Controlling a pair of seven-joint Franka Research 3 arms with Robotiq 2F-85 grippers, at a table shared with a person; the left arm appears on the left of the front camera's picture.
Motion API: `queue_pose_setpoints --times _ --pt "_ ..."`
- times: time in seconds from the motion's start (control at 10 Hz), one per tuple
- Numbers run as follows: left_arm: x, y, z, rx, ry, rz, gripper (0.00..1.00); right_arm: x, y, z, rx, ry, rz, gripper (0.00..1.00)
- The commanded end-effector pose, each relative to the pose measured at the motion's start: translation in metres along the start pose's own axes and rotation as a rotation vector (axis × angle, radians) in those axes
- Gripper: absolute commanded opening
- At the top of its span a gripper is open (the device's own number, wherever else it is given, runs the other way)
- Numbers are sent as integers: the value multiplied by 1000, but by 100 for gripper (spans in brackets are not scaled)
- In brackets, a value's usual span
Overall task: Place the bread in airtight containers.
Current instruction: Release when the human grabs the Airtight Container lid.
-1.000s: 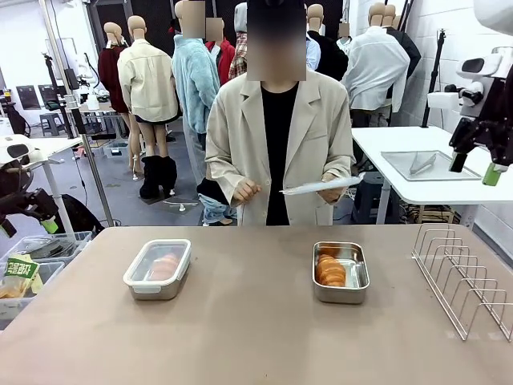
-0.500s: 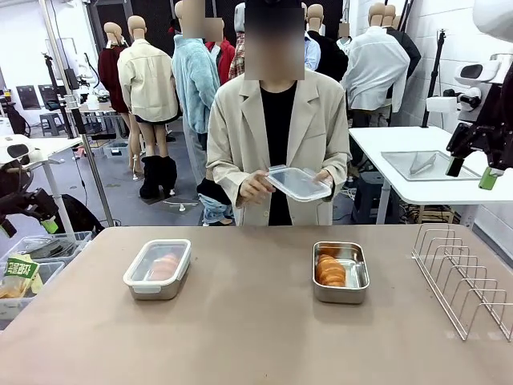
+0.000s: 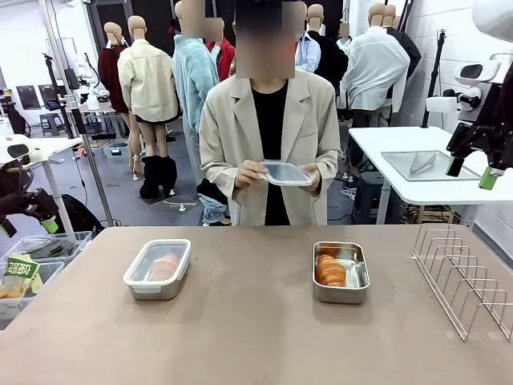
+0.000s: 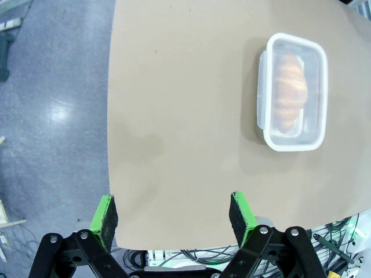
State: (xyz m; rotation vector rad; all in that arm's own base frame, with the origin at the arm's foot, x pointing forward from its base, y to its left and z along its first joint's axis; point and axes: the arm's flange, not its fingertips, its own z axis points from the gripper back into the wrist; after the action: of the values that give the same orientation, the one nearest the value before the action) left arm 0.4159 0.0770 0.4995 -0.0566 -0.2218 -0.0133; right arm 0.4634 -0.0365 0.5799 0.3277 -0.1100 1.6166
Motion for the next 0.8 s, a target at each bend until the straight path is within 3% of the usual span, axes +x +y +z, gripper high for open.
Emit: queue_pose_setpoints --times 0.0,0.7 --pt "-1 0 0 8 -10 15 100 -1 2 1 3 9 2 100" --pt "-1 0 0 8 -10 15 100 -1 2 1 3 9 2 100"
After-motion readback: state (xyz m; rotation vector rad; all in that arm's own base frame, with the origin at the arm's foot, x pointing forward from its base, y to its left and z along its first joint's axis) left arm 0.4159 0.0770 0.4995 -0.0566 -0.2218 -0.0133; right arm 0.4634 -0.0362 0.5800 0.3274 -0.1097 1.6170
